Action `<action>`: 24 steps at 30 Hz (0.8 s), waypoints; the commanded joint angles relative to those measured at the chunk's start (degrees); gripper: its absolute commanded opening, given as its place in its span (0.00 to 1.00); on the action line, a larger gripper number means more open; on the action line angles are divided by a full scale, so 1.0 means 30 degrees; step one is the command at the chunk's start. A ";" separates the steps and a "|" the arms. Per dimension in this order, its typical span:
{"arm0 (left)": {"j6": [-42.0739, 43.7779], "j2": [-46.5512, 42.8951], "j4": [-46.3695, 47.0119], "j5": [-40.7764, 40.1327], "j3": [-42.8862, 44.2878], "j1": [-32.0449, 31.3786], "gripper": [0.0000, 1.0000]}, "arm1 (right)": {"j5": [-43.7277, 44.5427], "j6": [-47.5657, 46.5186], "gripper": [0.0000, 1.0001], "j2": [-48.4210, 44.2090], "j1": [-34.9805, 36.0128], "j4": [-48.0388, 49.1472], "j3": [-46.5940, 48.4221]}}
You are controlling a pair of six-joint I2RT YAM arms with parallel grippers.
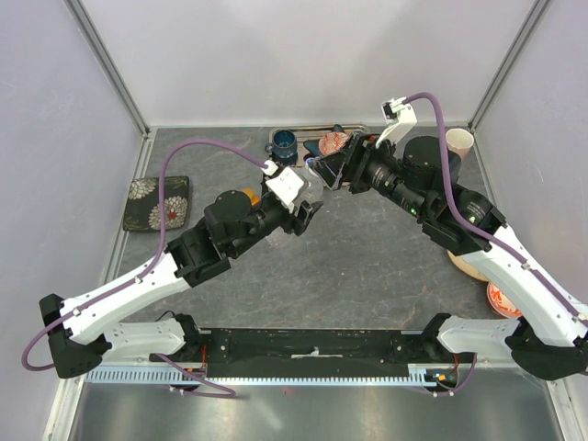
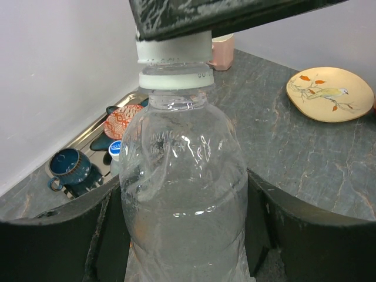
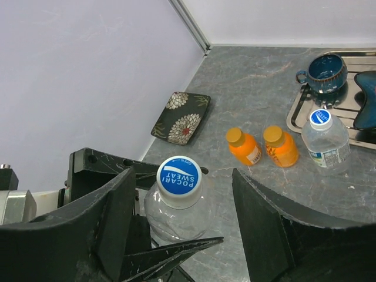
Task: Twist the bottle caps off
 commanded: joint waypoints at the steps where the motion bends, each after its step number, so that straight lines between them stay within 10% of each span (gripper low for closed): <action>1: 0.0759 -0.0203 0.0782 -0.0390 -0.0090 -0.0122 0.42 | 0.0014 -0.0288 0.72 0.0108 0.0064 0.0525 -0.0211; 19: 0.0700 -0.0261 0.0928 -0.0273 -0.0295 -0.0180 0.42 | -0.0777 -0.0318 0.54 0.0314 0.0035 0.0789 -0.0855; 24: 0.0642 -0.0261 0.0928 -0.0273 -0.0413 -0.0151 0.43 | -0.0543 -0.0142 0.67 0.0020 0.0035 0.1345 -0.1119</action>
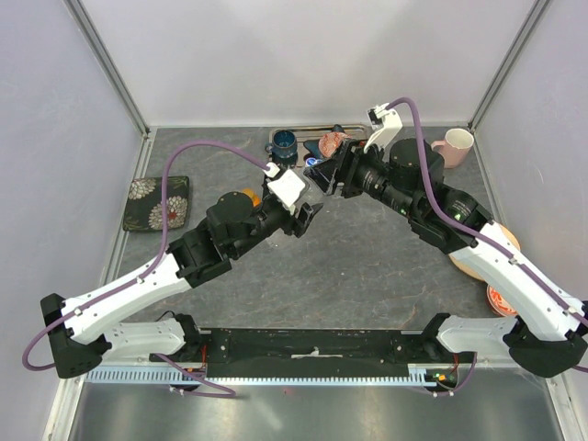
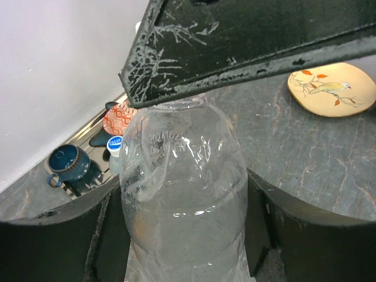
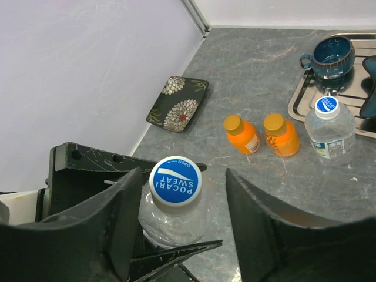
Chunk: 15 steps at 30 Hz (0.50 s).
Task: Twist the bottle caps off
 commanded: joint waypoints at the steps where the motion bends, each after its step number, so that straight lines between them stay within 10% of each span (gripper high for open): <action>1: 0.0583 -0.0232 0.0892 -0.0186 -0.0106 -0.0165 0.43 | 0.0142 0.0084 0.71 -0.0526 0.0064 0.1024 -0.0179; 15: 0.0524 -0.0203 0.0892 -0.0127 -0.0195 -0.0166 0.43 | 0.0465 0.0084 0.61 -0.0527 0.0035 0.1289 -0.0120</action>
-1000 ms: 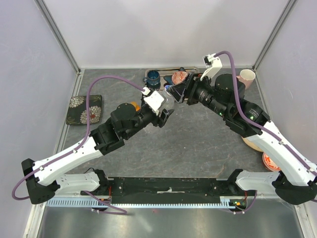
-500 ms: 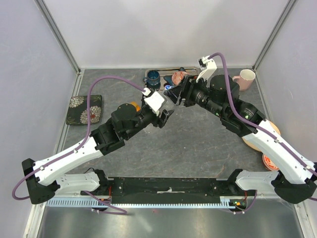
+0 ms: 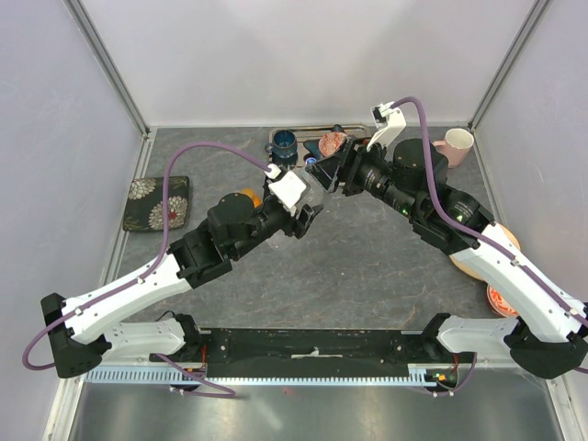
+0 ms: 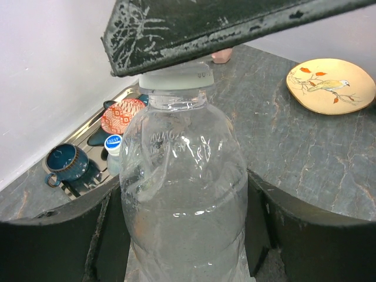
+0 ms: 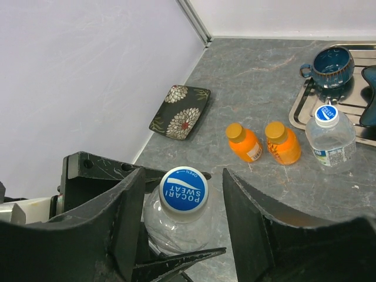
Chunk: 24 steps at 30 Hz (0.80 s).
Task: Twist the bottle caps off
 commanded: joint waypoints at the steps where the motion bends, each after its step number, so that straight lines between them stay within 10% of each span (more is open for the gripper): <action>1: 0.0496 -0.0203 0.0863 -0.0105 -0.0056 -0.0114 0.43 | 0.0210 0.0026 0.60 -0.0337 0.0035 0.0691 0.0018; 7: 0.0495 -0.0261 0.0863 -0.0163 -0.0056 -0.0114 0.43 | -0.0053 -0.0004 0.39 -0.0337 0.0035 0.0721 -0.0100; 12: 0.0437 -0.0494 0.0921 -0.0105 -0.0027 -0.0114 0.43 | -0.0432 -0.0033 0.03 -0.0425 0.0035 0.0750 -0.0392; 18: -0.0001 -0.1051 0.0921 0.1006 0.0061 -0.0085 0.44 | -0.1459 -0.1376 0.00 -0.0512 0.0035 0.0691 -0.0422; 24: -0.2576 -0.1902 -0.0014 0.9253 0.1112 0.1548 0.47 | -0.5639 -0.4069 0.00 -0.1479 0.0035 0.1833 -0.0218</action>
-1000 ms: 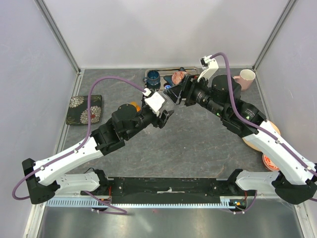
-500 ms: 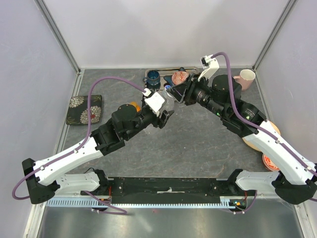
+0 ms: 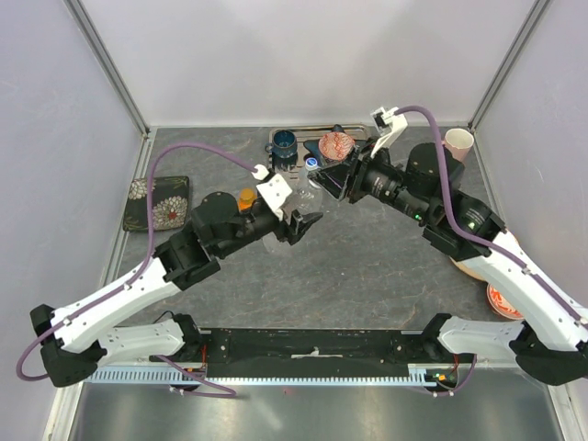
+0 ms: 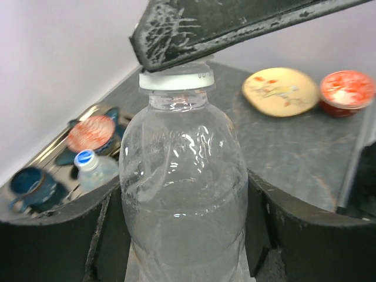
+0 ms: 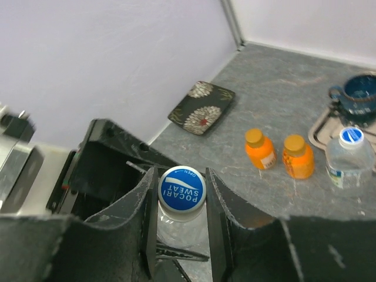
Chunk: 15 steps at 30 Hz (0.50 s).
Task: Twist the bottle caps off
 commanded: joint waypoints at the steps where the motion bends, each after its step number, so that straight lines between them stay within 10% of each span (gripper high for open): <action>1: -0.2630 -0.0802 0.0399 1.0062 0.1783 0.1408 0.47 | -0.4174 -0.2661 0.00 -0.0773 0.0035 0.1309 0.0401; 9: -0.7638 0.0428 0.2298 2.0403 0.2961 0.3779 0.47 | -1.2137 -0.3721 0.00 -0.2324 0.0006 0.4936 -0.0940; 15: -1.4022 0.1014 0.9618 2.5529 0.1205 0.5832 0.47 | -1.6278 -0.1349 0.00 -0.2854 0.0064 0.8689 -0.2086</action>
